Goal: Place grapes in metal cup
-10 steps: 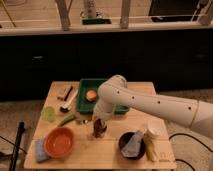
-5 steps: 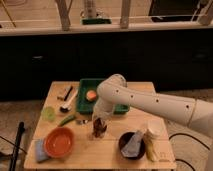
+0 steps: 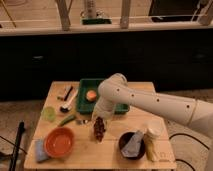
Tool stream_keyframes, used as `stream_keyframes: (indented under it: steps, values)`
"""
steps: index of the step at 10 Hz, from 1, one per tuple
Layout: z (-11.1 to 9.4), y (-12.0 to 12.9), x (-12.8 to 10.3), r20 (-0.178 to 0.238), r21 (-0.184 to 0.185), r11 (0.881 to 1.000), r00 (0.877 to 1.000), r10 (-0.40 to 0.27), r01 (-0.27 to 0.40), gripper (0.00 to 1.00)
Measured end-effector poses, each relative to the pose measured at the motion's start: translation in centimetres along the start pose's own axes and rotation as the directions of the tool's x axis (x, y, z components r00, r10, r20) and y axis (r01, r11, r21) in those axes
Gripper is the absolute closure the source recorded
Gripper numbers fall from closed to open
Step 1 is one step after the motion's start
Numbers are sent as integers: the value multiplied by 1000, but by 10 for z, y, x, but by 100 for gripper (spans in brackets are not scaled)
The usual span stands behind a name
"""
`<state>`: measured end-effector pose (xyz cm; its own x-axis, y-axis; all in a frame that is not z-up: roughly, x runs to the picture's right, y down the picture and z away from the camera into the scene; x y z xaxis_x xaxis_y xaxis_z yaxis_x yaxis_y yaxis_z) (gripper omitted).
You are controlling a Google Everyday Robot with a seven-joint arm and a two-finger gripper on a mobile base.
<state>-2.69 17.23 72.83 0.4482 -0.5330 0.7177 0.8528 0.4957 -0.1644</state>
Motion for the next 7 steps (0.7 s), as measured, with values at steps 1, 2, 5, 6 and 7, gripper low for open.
stream_keyframes:
  steps: [1,2,5,6,7]
  values:
    - [0,0,1,4,2,1000,1000,-3,3,20]
    - [0,1,1,8,5,1000,1000,-6,6,20]
    - [-2,2,4,13,10,1000,1000,-10,10,20]
    - [-3,2,5,14,12,1000,1000,-11,11,20]
    - [-3,2,5,15,13,1000,1000,-12,11,20]
